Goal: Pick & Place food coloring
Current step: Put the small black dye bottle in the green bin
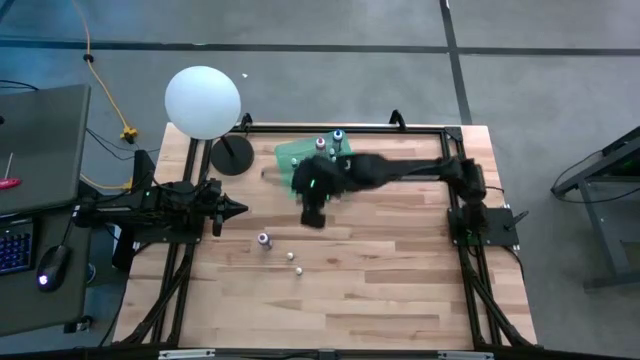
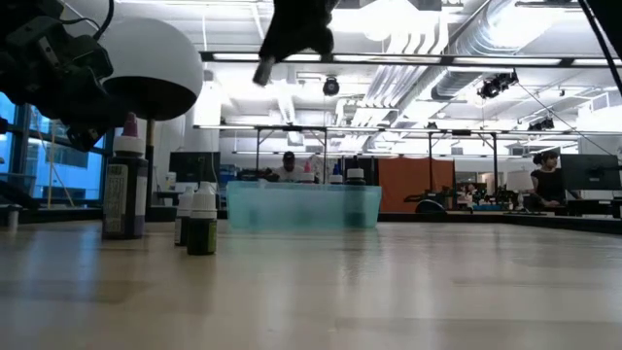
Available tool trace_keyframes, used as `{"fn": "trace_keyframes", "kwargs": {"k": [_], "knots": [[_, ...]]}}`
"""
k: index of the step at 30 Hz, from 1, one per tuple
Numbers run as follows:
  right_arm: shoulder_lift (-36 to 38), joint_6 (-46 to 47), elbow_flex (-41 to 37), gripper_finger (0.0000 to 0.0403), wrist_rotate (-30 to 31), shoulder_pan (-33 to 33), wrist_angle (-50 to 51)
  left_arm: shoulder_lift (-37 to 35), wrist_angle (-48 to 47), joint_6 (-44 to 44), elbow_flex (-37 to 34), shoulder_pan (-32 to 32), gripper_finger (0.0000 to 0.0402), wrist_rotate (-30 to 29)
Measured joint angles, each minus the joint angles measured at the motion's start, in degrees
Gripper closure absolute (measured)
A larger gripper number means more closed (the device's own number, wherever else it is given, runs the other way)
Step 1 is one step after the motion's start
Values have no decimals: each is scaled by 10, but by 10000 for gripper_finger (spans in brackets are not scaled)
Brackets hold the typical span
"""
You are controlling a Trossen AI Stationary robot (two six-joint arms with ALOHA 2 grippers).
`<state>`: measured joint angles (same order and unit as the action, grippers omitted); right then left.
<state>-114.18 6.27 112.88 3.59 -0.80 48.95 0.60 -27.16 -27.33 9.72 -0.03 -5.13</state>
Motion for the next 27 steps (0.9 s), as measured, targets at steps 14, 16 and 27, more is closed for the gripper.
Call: {"fn": "trace_keyframes", "kwargs": {"k": [14, 16, 27], "knots": [[44, -13, 38, 354, -3, -116, -195, 0, 0, 0, 0, 0, 401, 0], [38, -24, 55, 355, 4, -124, -191, 0, 0, 0, 0, 0, 401, 1], [-88, -13, 217, 355, 17, -176, -98, 0, 0, 0, 0, 0, 401, -2]]}}
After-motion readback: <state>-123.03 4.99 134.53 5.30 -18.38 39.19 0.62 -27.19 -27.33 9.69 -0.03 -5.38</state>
